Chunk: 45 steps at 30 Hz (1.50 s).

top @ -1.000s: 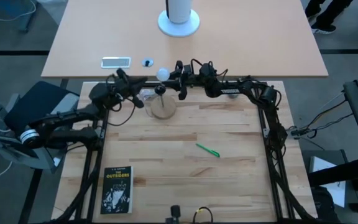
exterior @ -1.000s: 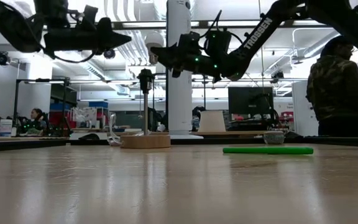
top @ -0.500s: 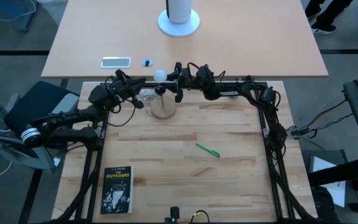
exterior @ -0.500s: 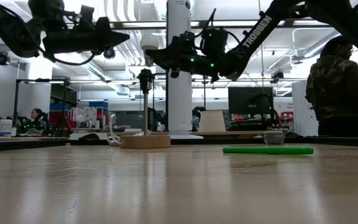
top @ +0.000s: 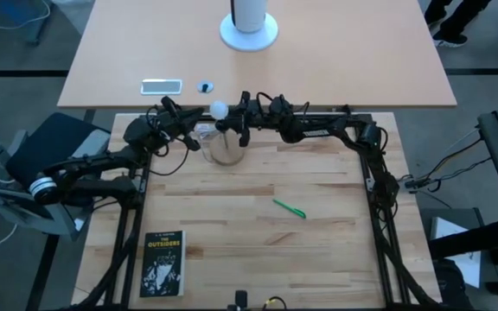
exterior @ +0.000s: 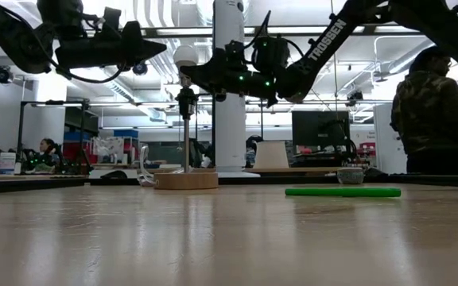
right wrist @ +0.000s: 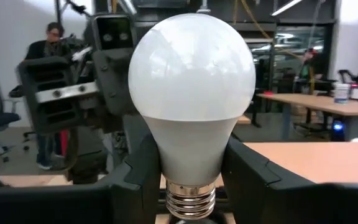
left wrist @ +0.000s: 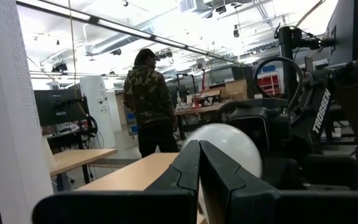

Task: Screw lightbulb
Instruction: Insert the lightbulb into the lamp

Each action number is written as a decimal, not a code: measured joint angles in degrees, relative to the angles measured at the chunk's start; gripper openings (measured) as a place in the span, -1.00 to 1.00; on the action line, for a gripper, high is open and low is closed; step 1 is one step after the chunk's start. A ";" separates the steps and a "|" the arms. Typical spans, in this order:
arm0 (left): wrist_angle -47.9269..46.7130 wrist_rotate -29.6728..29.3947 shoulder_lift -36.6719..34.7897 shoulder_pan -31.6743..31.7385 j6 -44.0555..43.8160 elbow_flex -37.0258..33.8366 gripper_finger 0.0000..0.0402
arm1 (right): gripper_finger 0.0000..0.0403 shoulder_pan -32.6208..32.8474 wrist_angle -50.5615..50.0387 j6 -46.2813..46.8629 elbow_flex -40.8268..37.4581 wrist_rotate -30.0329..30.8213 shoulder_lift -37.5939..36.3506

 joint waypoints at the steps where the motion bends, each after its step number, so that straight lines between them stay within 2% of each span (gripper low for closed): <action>1: 0.00 0.00 0.00 0.00 -0.13 0.00 -1.00 | -0.35 -0.04 -0.12 -0.03 0.00 0.26 0.00; 18: -4.92 0.02 0.00 0.00 2.25 -0.02 -1.00 | -0.34 -0.05 -0.48 0.52 0.00 0.27 1.55; 24: -5.26 0.02 0.00 0.00 2.25 -0.02 -1.00 | -0.18 -0.09 -1.16 0.21 0.00 0.22 1.49; 29: -9.18 -0.33 0.00 0.00 3.57 -0.02 -1.00 | -0.09 -0.11 -2.83 -0.58 -0.02 0.19 1.48; 45: -10.40 -1.62 0.04 0.02 3.77 -0.02 -1.00 | -0.09 -0.05 -5.93 -2.73 -0.02 0.06 0.64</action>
